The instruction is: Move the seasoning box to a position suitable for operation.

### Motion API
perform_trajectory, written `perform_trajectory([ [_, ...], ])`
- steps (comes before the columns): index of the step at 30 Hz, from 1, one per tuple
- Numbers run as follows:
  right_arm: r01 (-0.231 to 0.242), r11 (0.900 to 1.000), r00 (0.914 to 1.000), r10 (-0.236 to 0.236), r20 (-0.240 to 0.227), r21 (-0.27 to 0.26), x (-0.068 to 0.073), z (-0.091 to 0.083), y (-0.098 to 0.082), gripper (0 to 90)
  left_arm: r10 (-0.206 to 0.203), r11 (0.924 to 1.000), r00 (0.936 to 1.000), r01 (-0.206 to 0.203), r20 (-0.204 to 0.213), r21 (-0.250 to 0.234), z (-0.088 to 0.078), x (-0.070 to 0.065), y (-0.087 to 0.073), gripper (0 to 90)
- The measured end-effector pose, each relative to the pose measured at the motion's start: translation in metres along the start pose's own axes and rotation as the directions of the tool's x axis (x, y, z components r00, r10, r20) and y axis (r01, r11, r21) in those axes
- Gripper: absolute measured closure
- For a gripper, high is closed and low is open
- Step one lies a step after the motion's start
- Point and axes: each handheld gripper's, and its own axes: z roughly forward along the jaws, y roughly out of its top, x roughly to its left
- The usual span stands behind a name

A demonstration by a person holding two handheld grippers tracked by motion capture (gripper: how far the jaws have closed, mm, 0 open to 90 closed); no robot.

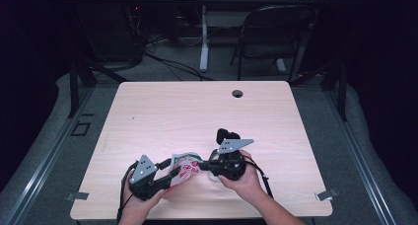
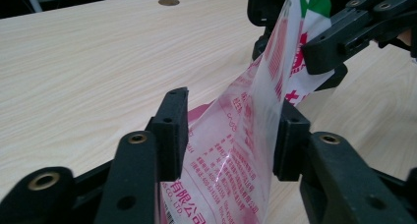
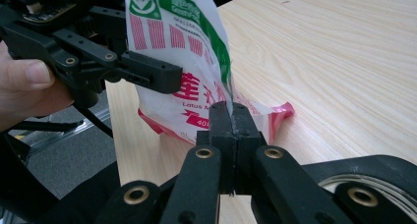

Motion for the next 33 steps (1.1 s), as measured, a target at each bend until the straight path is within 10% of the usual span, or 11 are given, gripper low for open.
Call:
perform_trajectory([
  [10,-0.001,1.0,1.0,0.001,-0.002,-0.011,0.001,0.001,0.002,90.0,-0.003,0.999,0.9999,0.002,0.011,0.045,0.007,-0.002,-0.011,37.7],
  [33,0.032,0.999,0.9991,-0.031,0.028,-0.04,0.002,0.003,0.01,90.0,-0.038,0.9958,0.9987,0.035,0.034,0.085,0.024,0.002,-0.027,34.7],
])
